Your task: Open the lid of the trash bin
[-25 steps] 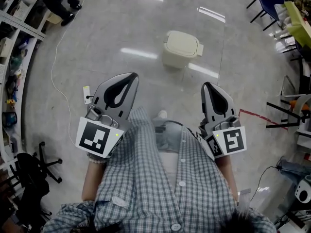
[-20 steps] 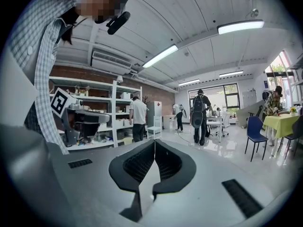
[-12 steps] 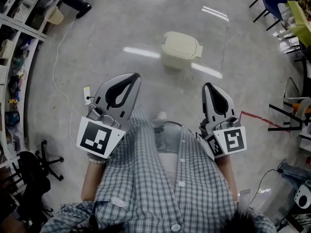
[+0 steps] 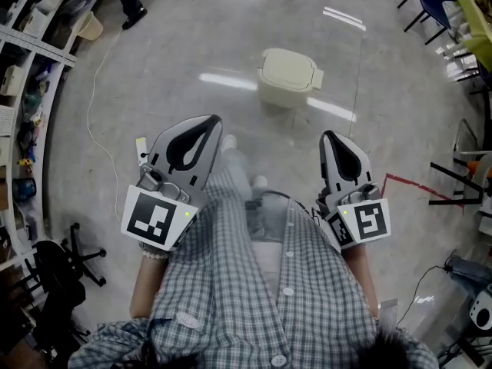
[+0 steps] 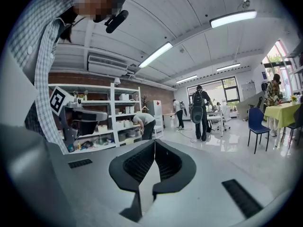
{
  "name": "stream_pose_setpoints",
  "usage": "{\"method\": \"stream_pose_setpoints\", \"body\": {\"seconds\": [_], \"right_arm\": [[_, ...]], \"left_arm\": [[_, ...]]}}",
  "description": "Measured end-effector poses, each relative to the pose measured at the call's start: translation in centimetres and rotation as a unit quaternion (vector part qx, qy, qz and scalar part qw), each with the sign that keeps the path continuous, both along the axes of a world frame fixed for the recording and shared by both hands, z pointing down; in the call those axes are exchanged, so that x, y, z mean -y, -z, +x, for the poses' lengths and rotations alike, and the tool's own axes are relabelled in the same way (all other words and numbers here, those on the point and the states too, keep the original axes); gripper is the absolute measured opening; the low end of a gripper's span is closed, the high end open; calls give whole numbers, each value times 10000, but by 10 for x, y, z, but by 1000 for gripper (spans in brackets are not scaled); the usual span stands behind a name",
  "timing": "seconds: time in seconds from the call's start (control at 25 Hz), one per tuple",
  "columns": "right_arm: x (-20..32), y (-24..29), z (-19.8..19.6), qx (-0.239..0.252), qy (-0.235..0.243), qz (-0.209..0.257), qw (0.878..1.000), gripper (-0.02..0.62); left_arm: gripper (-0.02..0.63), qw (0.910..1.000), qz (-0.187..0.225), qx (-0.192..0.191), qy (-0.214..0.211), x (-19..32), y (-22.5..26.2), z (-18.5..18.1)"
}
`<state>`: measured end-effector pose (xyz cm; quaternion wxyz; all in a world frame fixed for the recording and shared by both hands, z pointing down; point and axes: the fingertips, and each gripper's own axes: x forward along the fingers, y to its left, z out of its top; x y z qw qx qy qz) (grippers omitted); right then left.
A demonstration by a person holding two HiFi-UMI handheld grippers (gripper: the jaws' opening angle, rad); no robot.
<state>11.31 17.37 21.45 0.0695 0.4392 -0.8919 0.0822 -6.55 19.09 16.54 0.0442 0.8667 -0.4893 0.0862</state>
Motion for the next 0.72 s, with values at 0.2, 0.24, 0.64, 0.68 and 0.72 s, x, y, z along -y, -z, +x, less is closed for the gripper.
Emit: {"method": "stream_pose_setpoints", "body": {"seconds": [0.2,0.24,0.64,0.68,0.72], "right_arm": [[13,1,13,1,-264,64,9996,18],[15,0,15,-21,-336,33,9994,18],[59,-7,23,-79,-787,-95,9968,18],[65,-7,21,-93,-813,-102,9966,18],[71,-6,19,-105,-832,-102,9964,18]], "left_arm": [[8,9997,-31,-35,-254,20,-4,11],[8,9995,-47,-58,-308,25,-6,12],[8,9970,-244,-160,-714,88,-17,19],[8,9967,-267,-171,-747,95,-17,18],[8,9964,-274,-169,-786,102,-16,17]]}}
